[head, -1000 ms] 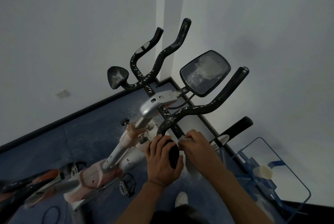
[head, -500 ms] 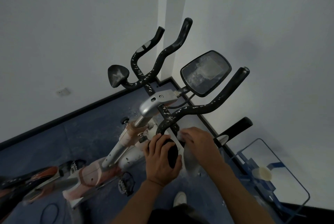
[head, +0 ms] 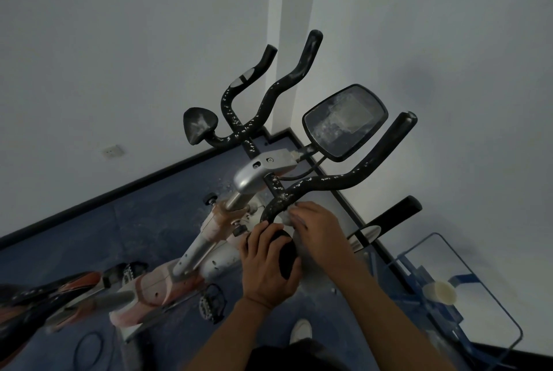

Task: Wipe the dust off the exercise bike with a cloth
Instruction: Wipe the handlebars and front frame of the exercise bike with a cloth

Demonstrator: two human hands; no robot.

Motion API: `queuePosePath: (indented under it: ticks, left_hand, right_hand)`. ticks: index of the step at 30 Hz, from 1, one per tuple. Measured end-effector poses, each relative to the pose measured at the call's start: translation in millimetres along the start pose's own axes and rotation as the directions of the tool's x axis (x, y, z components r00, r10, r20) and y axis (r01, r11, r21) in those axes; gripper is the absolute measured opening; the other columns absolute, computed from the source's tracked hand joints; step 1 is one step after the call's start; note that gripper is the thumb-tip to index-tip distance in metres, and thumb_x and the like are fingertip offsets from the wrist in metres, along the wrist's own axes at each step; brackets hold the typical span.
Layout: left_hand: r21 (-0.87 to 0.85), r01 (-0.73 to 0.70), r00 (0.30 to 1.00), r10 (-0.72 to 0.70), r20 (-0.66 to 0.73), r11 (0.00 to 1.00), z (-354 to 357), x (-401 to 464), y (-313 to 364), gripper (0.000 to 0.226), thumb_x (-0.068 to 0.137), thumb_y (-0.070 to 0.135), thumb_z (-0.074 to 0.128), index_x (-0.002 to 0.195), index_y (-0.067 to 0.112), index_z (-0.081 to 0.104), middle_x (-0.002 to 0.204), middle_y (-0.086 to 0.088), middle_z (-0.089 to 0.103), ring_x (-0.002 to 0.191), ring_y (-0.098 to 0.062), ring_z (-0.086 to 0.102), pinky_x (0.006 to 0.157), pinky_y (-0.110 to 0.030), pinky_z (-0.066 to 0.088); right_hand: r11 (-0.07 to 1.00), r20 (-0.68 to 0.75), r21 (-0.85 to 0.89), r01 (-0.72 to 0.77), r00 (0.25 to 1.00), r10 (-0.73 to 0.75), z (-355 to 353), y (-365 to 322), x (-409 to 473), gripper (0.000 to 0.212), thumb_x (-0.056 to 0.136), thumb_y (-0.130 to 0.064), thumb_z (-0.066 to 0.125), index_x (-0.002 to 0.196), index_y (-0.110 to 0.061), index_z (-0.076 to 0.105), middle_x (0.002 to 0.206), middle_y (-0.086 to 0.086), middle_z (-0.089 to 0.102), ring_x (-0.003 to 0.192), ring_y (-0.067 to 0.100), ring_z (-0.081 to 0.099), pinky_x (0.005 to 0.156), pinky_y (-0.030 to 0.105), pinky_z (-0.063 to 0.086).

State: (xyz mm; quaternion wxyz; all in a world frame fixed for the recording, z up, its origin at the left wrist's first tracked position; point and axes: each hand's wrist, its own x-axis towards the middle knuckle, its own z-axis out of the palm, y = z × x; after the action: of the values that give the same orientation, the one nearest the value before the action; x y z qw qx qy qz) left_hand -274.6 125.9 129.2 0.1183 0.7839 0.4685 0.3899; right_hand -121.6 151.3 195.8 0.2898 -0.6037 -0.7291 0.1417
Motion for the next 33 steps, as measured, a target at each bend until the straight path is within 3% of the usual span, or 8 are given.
queuePosePath:
  ticks: [4, 8, 14, 17, 21, 26, 29, 33]
  left_hand:
    - [0.002, 0.002, 1.0, -0.002, -0.004, 1.0, 1, -1, -1, 0.041, 0.083, 0.049, 0.059, 0.115, 0.022, 0.054, 0.135, -0.001, 0.053, 0.139, -0.028, 0.04, 0.118, -0.041, 0.017]
    - [-0.008, 0.011, 1.0, -0.011, -0.012, 1.0, 1, -1, -1, 0.042, 0.083, 0.049, 0.06, 0.115, 0.023, 0.054, 0.135, 0.001, 0.053, 0.139, -0.026, 0.04, 0.116, -0.042, 0.021]
    - [-0.001, 0.004, 1.0, -0.004, -0.019, 1.0, 0, -1, 0, 0.041, 0.083, 0.049, 0.06, 0.114, 0.023, 0.055, 0.133, 0.0, 0.055, 0.138, -0.027, 0.042, 0.116, -0.041, 0.022]
    - [0.003, 0.022, 1.0, -0.022, -0.015, 1.0, 0, -1, 1, 0.04, 0.083, 0.048, 0.061, 0.114, 0.024, 0.055, 0.134, 0.001, 0.055, 0.137, -0.026, 0.042, 0.112, -0.046, 0.027]
    - [0.021, 0.047, 0.999, -0.047, -0.009, 0.999, -1, -1, 4, 0.039, 0.083, 0.049, 0.061, 0.114, 0.025, 0.055, 0.135, 0.002, 0.053, 0.137, -0.027, 0.042, 0.107, -0.054, 0.034]
    - [0.036, 0.067, 0.998, -0.068, 0.006, 0.997, -3, -2, 6, 0.041, 0.083, 0.049, 0.06, 0.115, 0.025, 0.055, 0.136, 0.001, 0.054, 0.137, -0.028, 0.044, 0.102, -0.06, 0.039]
    - [0.047, 0.097, 0.995, -0.099, 0.032, 0.994, -4, -2, 8, 0.041, 0.082, 0.048, 0.061, 0.116, 0.026, 0.055, 0.137, 0.001, 0.054, 0.138, -0.027, 0.042, 0.101, -0.061, 0.04]
    - [0.057, 0.123, 0.992, -0.125, 0.037, 0.991, -6, -1, 12, 0.039, 0.083, 0.046, 0.061, 0.116, 0.026, 0.055, 0.137, 0.0, 0.055, 0.14, -0.025, 0.04, 0.103, -0.061, 0.039]
  right_hand:
    - [1.0, 0.02, -0.024, -0.005, 1.0, 0.005, 2, -1, -5, 0.015, 0.086, -0.006, 0.073, 0.101, -0.007, 0.074, 0.099, 0.008, 0.074, 0.089, 0.021, 0.072, 0.085, 0.023, 0.052]
    - [1.0, 0.056, -0.025, 0.01, 0.998, -0.009, -4, 2, -4, 0.015, 0.085, -0.007, 0.072, 0.1, -0.006, 0.076, 0.097, 0.01, 0.076, 0.087, 0.024, 0.074, 0.083, 0.031, 0.058]
    - [0.993, 0.066, 0.079, -0.087, 0.994, 0.081, -1, 4, 7, 0.01, 0.094, -0.013, 0.069, 0.102, -0.009, 0.075, 0.1, 0.004, 0.074, 0.092, 0.015, 0.069, 0.087, 0.02, 0.053]
    - [0.966, 0.165, 0.136, -0.219, 0.967, 0.196, -7, 11, -4, 0.016, 0.096, -0.018, 0.068, 0.109, -0.013, 0.076, 0.107, 0.004, 0.075, 0.097, 0.012, 0.07, 0.094, 0.025, 0.055]
    - [0.939, 0.121, 0.16, -0.304, 0.95, 0.287, -8, 12, 0, 0.02, 0.098, -0.02, 0.065, 0.116, -0.014, 0.074, 0.111, -0.001, 0.073, 0.094, -0.001, 0.061, 0.086, 0.003, 0.042]
    - [0.985, 0.08, 0.089, -0.147, 0.987, 0.14, 3, 5, -1, 0.016, 0.099, -0.02, 0.064, 0.112, -0.017, 0.071, 0.114, -0.001, 0.064, 0.1, 0.007, 0.063, 0.092, 0.024, 0.055]
    - [0.994, 0.193, -0.074, -0.081, 0.977, 0.094, 4, 12, -10, 0.014, 0.099, -0.026, 0.062, 0.109, -0.02, 0.069, 0.117, 0.0, 0.053, 0.107, 0.012, 0.053, 0.09, 0.021, 0.047]
    - [0.994, 0.207, -0.062, -0.088, 0.973, 0.099, 3, 8, -7, 0.013, 0.099, -0.024, 0.06, 0.108, -0.017, 0.067, 0.119, 0.001, 0.048, 0.106, 0.014, 0.049, 0.089, 0.028, 0.05]
